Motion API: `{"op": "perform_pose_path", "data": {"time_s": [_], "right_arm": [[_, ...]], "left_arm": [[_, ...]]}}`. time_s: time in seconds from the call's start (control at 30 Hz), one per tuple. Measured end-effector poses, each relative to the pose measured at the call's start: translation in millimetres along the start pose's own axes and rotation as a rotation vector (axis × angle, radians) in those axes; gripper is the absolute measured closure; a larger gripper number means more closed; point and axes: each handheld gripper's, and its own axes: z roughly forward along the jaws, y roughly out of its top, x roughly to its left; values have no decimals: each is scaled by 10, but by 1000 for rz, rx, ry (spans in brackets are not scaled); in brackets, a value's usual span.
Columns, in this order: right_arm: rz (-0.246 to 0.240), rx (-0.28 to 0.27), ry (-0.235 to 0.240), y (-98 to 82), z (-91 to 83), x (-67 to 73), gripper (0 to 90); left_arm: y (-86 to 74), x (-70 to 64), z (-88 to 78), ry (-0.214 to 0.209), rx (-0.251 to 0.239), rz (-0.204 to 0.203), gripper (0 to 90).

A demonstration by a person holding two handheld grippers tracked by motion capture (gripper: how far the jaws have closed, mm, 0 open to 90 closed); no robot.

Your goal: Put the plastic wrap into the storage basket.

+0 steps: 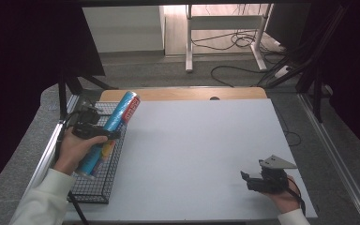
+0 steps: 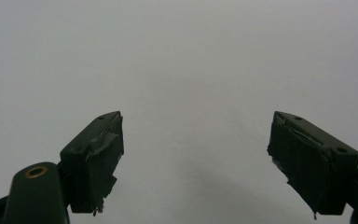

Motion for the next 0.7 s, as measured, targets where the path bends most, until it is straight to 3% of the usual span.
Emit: {"op": "perform_pose_path", "data": {"time_s": [0.13, 0.33, 0.7], "right_arm": [[1, 2, -1, -2, 7, -3, 185], [-4, 8, -1, -4, 23, 1, 185], [-6, 12, -3, -7, 27, -1, 185]], "left_arm": [[-64, 112, -7, 14, 2, -28, 318], [-194, 324, 37, 51, -4, -105, 318], [-279, 449, 228, 90, 31, -151, 317]]}}
